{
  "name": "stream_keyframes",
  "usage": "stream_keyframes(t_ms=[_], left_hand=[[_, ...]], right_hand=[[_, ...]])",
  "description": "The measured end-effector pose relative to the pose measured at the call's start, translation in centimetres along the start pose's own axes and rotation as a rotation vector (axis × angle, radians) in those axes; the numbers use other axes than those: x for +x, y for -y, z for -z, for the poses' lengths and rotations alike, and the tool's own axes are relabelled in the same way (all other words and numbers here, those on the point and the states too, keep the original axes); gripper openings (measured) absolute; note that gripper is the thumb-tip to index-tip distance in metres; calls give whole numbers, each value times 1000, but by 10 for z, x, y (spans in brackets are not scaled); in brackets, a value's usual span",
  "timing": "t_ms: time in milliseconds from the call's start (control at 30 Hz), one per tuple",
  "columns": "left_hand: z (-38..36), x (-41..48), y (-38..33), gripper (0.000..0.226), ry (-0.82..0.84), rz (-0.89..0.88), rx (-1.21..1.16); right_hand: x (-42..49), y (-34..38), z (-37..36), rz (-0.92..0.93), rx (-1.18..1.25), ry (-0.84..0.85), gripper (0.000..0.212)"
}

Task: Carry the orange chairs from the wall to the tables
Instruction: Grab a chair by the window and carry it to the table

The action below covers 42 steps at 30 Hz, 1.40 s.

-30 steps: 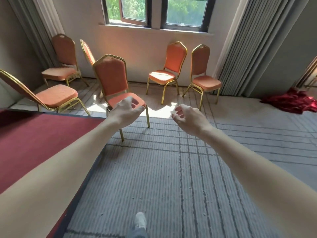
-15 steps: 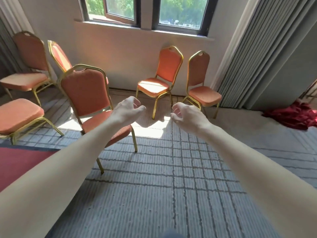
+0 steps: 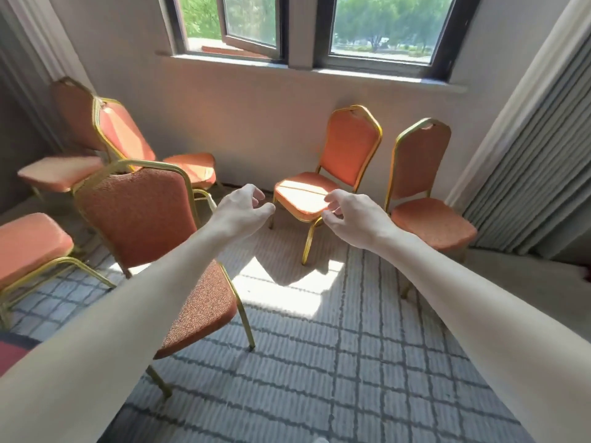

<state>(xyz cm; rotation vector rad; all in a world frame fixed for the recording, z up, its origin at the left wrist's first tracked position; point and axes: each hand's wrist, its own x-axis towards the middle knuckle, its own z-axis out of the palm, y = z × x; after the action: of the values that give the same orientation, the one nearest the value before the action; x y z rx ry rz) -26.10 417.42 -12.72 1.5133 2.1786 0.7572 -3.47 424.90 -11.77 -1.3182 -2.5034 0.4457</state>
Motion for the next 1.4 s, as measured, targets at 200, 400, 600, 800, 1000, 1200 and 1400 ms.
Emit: stream_keyframes(t_ms=[200, 400, 600, 800, 1000, 1200, 1400], left_hand=[[17, 124, 15, 42, -80, 167, -2], [33, 261, 71, 42, -182, 304, -13], [73, 417, 124, 38, -285, 378, -51], [115, 516, 158, 40, -342, 437, -40], [156, 574, 229, 43, -422, 629, 32], [198, 611, 308, 45, -657, 920, 38], [219, 601, 341, 48, -870, 1274, -50]], right_hand=[[159, -22, -12, 148, -4, 95, 35], [320, -24, -53, 299, -31, 144, 37], [494, -11, -82, 424, -104, 194, 37], [641, 30, -98, 555, -109, 211, 31], [769, 94, -155, 813, -78, 267, 34], [901, 180, -224, 1134, -36, 373, 36], [956, 283, -269, 1453, -9, 549, 38]])
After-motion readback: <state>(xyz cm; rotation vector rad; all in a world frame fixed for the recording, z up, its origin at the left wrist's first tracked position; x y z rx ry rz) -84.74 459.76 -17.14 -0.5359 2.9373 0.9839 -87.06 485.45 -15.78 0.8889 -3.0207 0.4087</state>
